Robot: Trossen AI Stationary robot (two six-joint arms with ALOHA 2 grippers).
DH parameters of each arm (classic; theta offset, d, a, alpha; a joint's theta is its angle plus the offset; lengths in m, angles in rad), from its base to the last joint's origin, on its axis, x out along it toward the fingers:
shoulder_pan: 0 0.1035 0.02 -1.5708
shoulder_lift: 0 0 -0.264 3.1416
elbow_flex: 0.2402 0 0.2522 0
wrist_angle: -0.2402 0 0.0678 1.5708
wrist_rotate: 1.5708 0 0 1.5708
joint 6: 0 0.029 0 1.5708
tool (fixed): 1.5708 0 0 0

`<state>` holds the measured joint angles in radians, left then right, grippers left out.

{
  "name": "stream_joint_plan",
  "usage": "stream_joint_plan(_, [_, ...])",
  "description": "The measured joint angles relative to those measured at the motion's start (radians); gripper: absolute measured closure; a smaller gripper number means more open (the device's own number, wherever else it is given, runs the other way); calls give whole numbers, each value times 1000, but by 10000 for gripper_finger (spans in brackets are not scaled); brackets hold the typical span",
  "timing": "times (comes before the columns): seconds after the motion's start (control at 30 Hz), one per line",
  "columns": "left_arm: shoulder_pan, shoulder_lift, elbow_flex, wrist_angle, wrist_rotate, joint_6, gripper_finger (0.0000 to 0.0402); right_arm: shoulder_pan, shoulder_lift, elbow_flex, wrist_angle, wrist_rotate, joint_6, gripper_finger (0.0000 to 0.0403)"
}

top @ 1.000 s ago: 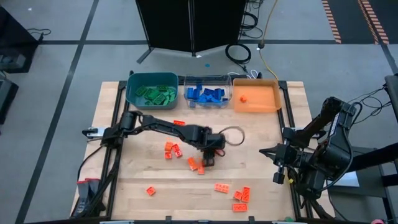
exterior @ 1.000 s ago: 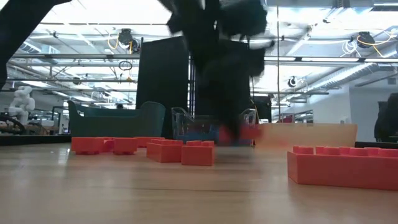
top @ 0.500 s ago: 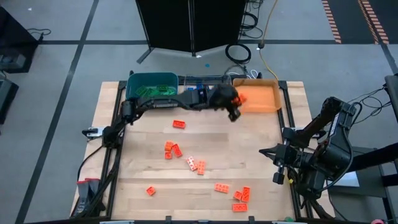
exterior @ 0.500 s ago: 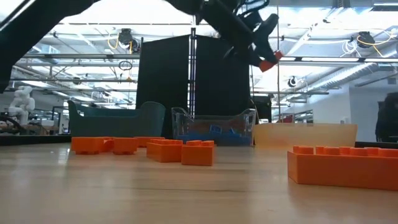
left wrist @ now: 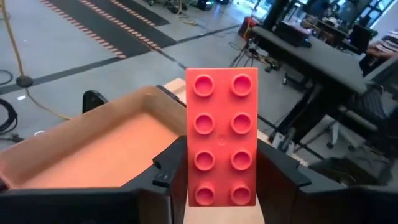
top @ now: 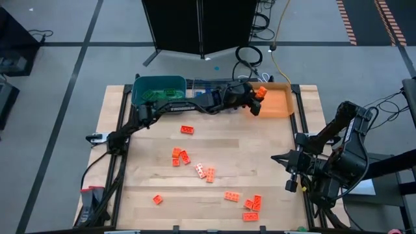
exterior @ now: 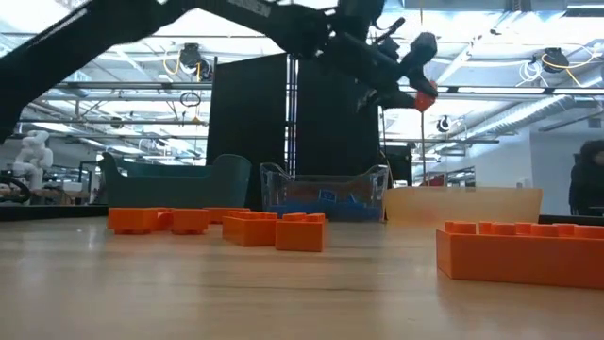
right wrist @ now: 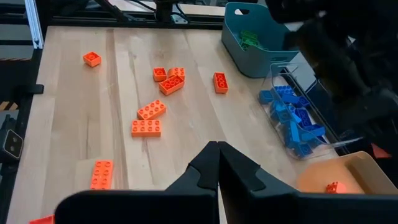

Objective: Sort blocks
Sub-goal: Put the orange game piece into the orange transparent bin

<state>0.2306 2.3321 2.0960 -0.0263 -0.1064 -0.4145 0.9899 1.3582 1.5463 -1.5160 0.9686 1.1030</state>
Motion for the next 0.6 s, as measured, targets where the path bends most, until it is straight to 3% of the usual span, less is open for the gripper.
stream_joint_plan(0.23, [7, 179, 264, -21, -4, -17, 262, 0, 0, 0, -7, 0, 5, 402])
stream_joint_plan(0.3, [17, 182, 239, 26, -17, -72, 262, 0, 0, 0, -7, 0, 13, 402])
stream_joint_plan(0.43, [31, 204, 238, -62, -86, -105, 262, 0, 0, 0, -7, -2, 35, 402])
stream_joint_plan(0.6, [35, 227, 238, -88, -83, -138, 262, 0, 0, 0, -6, -3, 37, 402])
